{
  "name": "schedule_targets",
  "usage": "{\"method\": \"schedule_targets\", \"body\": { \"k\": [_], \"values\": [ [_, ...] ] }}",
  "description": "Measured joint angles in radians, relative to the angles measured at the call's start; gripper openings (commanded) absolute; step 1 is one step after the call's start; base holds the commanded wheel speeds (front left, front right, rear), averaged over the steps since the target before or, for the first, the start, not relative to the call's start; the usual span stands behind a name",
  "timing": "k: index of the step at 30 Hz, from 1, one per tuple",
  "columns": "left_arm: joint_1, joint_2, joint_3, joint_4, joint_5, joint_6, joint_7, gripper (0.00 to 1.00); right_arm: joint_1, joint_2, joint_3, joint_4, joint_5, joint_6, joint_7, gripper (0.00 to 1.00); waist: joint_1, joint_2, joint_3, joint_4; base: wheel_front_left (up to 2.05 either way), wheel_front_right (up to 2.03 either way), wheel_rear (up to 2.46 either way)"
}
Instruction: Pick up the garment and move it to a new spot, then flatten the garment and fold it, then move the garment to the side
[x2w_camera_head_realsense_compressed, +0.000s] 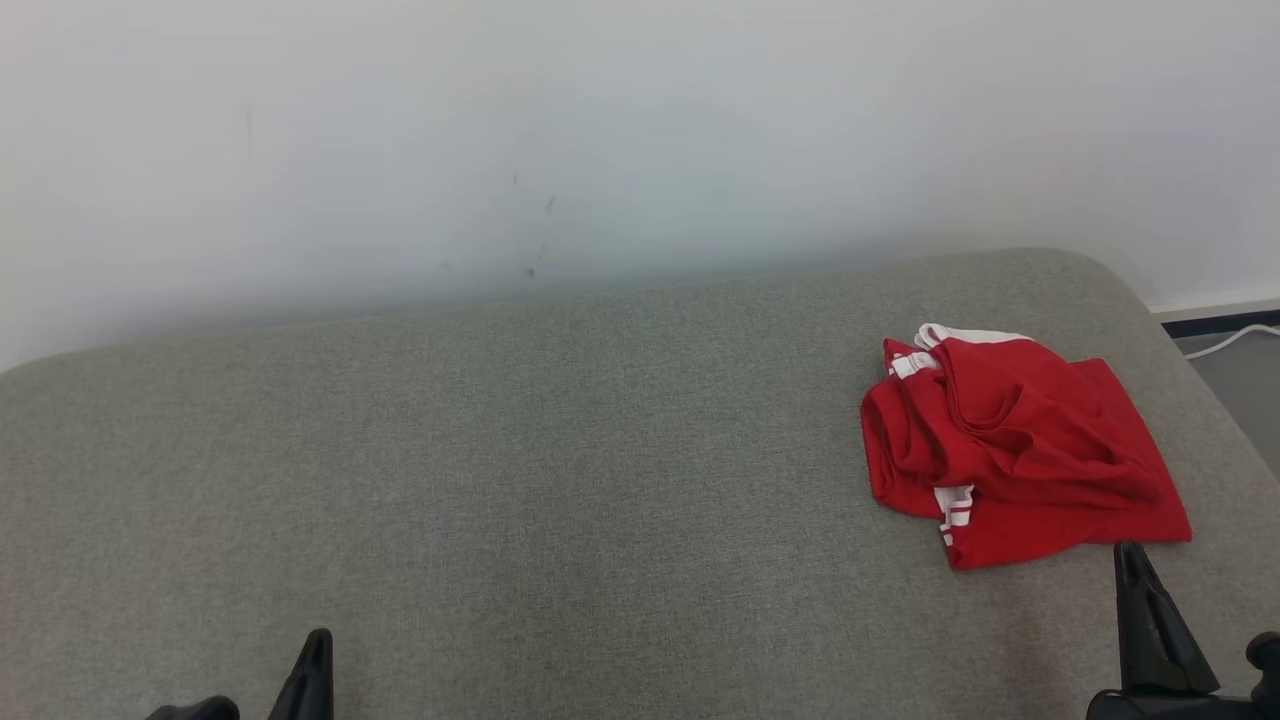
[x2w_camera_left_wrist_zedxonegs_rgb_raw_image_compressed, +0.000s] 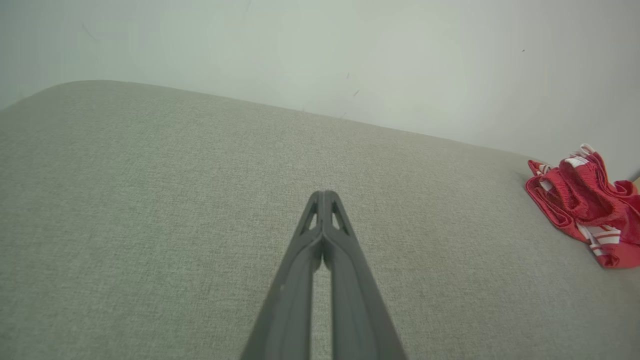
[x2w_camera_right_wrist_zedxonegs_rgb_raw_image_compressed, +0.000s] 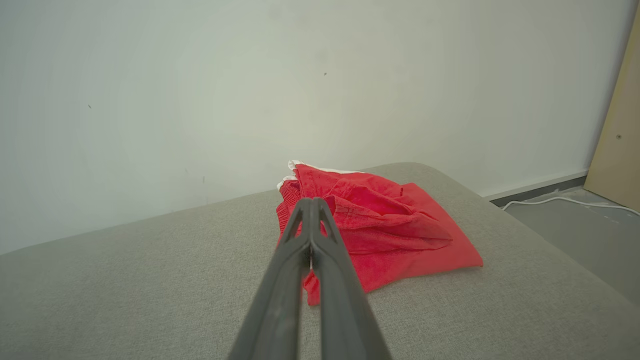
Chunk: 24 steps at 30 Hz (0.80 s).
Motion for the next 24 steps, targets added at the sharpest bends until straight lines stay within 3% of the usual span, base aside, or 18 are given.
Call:
{"method": "schedule_targets", "body": {
  "k": [7,24],
  "values": [
    [0.0,-0.008,0.02,0.016,-0.05,-0.01,0.01,0.0,-0.001,0.016,-0.013,0.016,0.058,0.01,0.026,0.0,0.0,0.0,0.004,0.002,0.0,0.0,0.0],
    [-0.027,-0.035,0.081,0.057,-0.289,-0.054,0.046,0.0,-0.045,0.063,-0.048,0.075,0.257,0.051,0.097,0.0,0.0,0.0001,0.013,0.009,0.0,0.0,0.0]
  ]
}}
